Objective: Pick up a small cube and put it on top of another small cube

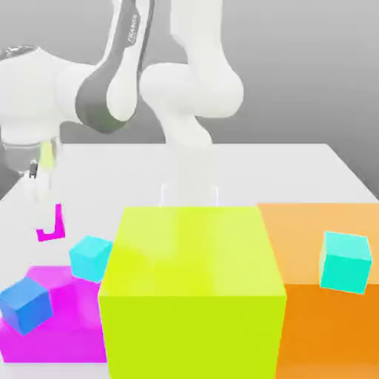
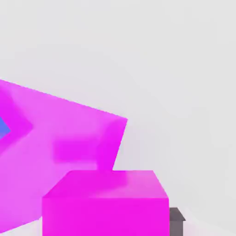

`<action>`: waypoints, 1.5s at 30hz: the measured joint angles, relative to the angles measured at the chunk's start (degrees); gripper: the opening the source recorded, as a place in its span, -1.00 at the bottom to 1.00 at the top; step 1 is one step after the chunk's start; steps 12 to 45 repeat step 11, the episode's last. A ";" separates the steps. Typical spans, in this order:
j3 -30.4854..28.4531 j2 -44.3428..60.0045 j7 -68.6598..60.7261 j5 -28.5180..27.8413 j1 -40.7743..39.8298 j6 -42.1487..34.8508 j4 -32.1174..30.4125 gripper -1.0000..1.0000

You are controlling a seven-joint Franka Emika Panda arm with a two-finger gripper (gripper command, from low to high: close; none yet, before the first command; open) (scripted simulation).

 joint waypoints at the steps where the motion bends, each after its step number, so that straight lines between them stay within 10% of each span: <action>1: 1.20 -1.97 1.05 0.14 0.78 -1.64 -0.34 -1.00; 7: 3.06 3.03 2.71 0.59 2.35 6.02 -3.05 -1.00; 8: 3.08 4.33 2.71 0.60 2.36 7.66 -3.39 1.00; 45: 3.08 4.33 2.71 0.60 2.36 7.66 -3.39 1.00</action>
